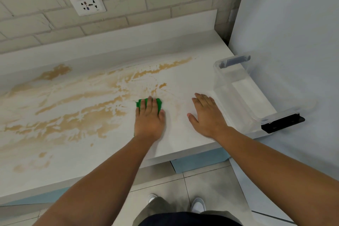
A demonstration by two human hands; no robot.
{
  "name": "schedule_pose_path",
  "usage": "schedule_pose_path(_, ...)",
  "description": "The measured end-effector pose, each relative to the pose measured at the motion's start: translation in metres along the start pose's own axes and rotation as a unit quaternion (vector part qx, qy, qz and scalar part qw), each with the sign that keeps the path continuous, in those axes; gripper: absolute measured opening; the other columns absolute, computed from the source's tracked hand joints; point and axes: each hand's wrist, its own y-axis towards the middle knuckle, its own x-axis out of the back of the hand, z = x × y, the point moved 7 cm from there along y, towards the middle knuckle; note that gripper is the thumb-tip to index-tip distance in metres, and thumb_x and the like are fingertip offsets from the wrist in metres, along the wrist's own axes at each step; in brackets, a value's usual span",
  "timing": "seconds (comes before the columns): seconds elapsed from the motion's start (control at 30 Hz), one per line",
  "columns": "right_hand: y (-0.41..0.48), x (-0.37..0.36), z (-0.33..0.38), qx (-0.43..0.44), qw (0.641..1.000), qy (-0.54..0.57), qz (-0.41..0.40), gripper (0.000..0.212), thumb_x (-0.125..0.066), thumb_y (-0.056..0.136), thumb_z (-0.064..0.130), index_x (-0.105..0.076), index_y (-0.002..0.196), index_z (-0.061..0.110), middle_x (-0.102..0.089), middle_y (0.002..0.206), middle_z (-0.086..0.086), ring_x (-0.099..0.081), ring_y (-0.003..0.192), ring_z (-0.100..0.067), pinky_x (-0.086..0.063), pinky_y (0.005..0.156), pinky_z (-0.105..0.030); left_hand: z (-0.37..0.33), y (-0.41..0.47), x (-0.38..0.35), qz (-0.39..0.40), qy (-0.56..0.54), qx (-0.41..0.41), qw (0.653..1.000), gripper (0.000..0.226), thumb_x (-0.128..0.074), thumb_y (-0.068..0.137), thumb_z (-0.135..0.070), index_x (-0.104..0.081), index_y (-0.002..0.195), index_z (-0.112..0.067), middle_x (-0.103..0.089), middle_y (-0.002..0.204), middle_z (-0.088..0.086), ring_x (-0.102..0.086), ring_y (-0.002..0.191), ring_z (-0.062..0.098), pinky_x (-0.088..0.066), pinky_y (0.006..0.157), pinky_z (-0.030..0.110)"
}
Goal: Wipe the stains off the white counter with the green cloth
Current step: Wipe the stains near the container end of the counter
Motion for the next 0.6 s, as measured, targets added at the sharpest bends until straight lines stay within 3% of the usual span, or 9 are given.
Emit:
schedule_pose_path(0.17, 0.001, -0.01, -0.008, -0.014, 0.999, -0.03, 0.021, 0.071, -0.028, 0.099, 0.052, -0.021, 0.153, 0.007, -0.009, 0.164, -0.012, -0.003, 0.151, -0.027, -0.006, 0.123, -0.044, -0.029, -0.032, -0.006, 0.016, -0.005, -0.106, 0.994, 0.062, -0.006, 0.1, -0.048, -0.001, 0.156, -0.023, 0.006, 0.164, -0.004, 0.01, 0.15, 0.017, 0.0, 0.123, 0.039)
schedule_pose_path(0.27, 0.001, -0.014, -0.01, -0.012, 0.998, -0.047, 0.033, 0.073, -0.024, 0.099, 0.055, -0.014, 0.156, 0.009, -0.003, 0.165, -0.009, 0.003, 0.151, -0.025, -0.001, 0.123, -0.044, -0.011, -0.037, 0.0, 0.021, 0.031, -0.123, 0.992, 0.062, -0.007, 0.101, -0.05, -0.005, 0.156, -0.022, 0.0, 0.164, -0.004, 0.001, 0.151, 0.017, -0.003, 0.123, 0.038)
schedule_pose_path(0.4, 0.001, -0.017, -0.011, -0.016, 0.997, -0.059, 0.039, 0.076, -0.02, 0.098, 0.058, -0.009, 0.156, 0.011, 0.001, 0.165, -0.008, 0.007, 0.151, -0.023, 0.001, 0.123, -0.043, 0.0, -0.028, 0.004, -0.001, 0.098, -0.075, 0.992, 0.062, -0.009, 0.101, -0.037, -0.013, 0.154, -0.005, -0.012, 0.162, 0.015, -0.011, 0.15, 0.029, -0.004, 0.123, 0.04)
schedule_pose_path(0.5, 0.001, -0.018, -0.012, -0.017, 0.997, -0.059, 0.042, 0.076, -0.019, 0.098, 0.058, -0.006, 0.157, 0.011, 0.003, 0.165, -0.007, 0.009, 0.151, -0.022, 0.002, 0.123, -0.042, -0.01, -0.026, -0.007, -0.01, 0.008, -0.015, 1.0, 0.056, -0.022, 0.103, -0.023, -0.01, 0.153, 0.001, -0.005, 0.161, 0.02, -0.002, 0.15, 0.033, 0.001, 0.123, 0.041)
schedule_pose_path(0.6, 0.001, -0.018, -0.012, -0.018, 0.997, -0.057, 0.046, 0.076, -0.019, 0.098, 0.059, -0.005, 0.157, 0.012, 0.005, 0.165, -0.006, 0.01, 0.151, -0.021, 0.002, 0.123, -0.042, -0.016, -0.019, -0.008, -0.032, -0.054, 0.005, 0.998, 0.058, -0.025, 0.103, -0.025, -0.009, 0.154, -0.002, 0.0, 0.163, 0.015, 0.003, 0.151, 0.028, 0.005, 0.122, 0.037)
